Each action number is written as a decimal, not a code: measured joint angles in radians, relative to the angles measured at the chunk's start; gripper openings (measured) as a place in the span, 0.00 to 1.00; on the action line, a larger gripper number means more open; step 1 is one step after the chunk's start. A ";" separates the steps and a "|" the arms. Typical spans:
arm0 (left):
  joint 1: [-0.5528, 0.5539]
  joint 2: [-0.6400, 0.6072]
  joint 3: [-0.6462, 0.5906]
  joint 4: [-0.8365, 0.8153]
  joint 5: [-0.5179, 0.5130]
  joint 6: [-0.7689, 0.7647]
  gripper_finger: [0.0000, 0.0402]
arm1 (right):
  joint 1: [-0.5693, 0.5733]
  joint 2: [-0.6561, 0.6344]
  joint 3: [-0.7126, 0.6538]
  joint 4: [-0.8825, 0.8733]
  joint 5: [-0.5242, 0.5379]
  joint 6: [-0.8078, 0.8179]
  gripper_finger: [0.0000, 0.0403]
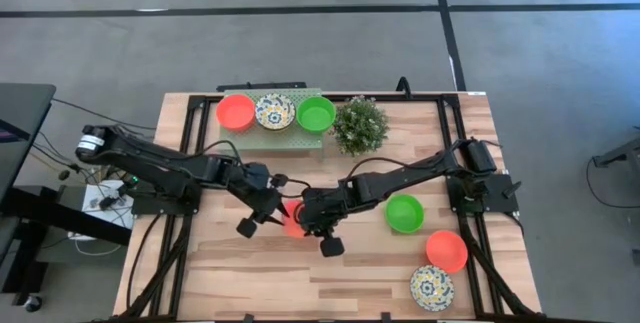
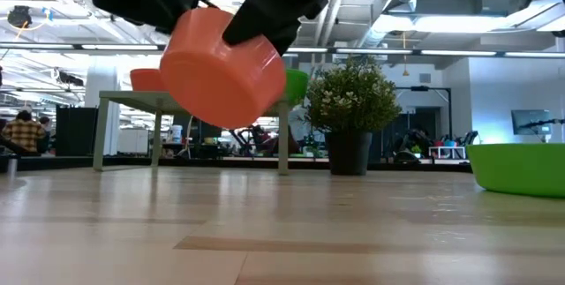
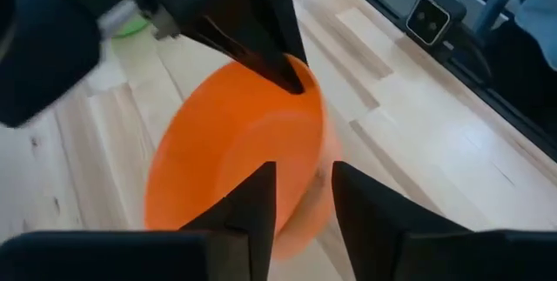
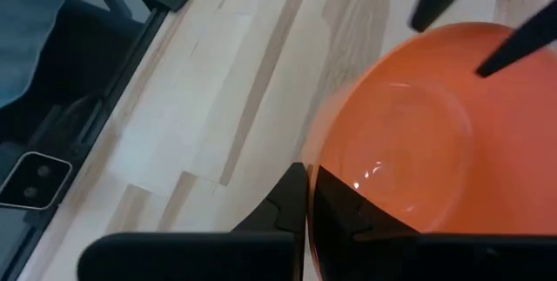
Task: Pick & Place Mini bowls
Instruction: Stack the orange bowl on top of the stacked orange bowl on the shelf
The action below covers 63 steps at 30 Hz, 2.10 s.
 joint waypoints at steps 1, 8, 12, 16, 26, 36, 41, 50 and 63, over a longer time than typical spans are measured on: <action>-0.003 0.005 0.000 -0.001 0.000 0.000 0.29 | 0.000 0.000 0.000 0.001 0.000 -0.002 0.00; -0.022 0.053 0.000 0.007 0.001 0.001 0.27 | 0.000 0.000 0.000 0.000 0.000 -0.034 0.02; -0.023 0.080 -0.001 -0.003 0.004 0.001 0.21 | -0.003 0.001 -0.001 0.033 0.002 -0.037 0.06; -0.023 0.093 -0.002 0.000 0.004 0.001 0.11 | -0.008 0.000 0.000 0.068 0.010 -0.037 0.11; -0.060 0.077 -0.002 -0.001 -0.012 -0.065 0.02 | -0.006 0.000 0.000 0.084 0.105 -0.037 0.15; -0.160 0.079 0.000 -0.050 -0.103 -0.260 0.02 | -0.004 0.000 0.000 0.080 0.138 -0.037 0.15; -0.187 0.060 0.000 -0.101 -0.157 -0.335 0.03 | 0.001 0.000 0.000 0.076 0.141 -0.037 0.15; -0.217 -0.190 -0.001 -0.350 -0.477 -0.374 0.03 | 0.001 0.000 0.000 0.032 0.140 -0.036 0.15; -0.216 -0.521 0.000 -0.475 -0.754 -0.315 0.02 | 0.001 0.000 0.000 0.023 0.137 -0.036 0.15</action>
